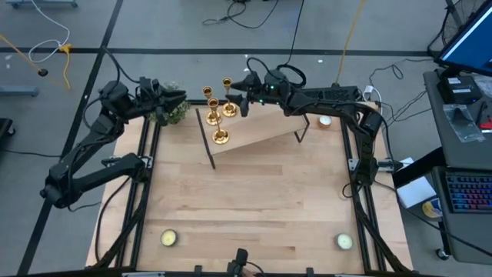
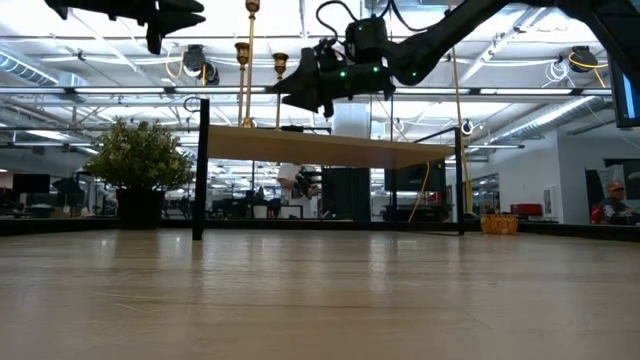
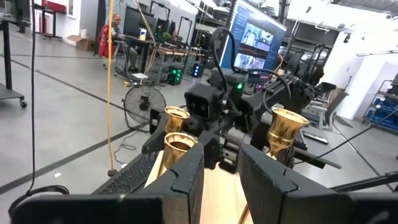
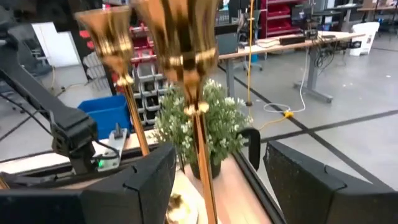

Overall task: Pick & Place candle stick holders
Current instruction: Put the gold candle holder on the shelf

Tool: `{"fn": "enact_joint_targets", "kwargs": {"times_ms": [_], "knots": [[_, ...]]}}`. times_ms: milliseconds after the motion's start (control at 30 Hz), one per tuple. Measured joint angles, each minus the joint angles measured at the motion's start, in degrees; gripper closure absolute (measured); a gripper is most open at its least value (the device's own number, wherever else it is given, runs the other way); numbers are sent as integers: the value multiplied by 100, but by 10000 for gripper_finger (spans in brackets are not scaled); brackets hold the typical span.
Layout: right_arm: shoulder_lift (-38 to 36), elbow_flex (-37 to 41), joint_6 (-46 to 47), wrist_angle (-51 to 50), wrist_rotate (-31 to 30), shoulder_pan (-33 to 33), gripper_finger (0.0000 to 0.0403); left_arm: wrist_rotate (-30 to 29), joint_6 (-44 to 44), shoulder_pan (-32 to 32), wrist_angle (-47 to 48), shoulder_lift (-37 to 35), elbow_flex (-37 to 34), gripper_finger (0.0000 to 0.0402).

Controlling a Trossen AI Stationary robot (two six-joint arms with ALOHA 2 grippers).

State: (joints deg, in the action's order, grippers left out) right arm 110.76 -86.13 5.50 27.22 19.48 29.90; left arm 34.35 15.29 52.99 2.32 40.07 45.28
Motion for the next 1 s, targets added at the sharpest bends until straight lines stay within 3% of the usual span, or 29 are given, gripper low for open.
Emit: {"fn": "enact_joint_targets", "kwargs": {"times_ms": [400,1000], "knots": [[350,-233,272,121,9,-49,212,4,35,0,0,0,0,300],[320,-273,177,-72,-3,74,266,11,28,-4,62,-2,0,300]]}}
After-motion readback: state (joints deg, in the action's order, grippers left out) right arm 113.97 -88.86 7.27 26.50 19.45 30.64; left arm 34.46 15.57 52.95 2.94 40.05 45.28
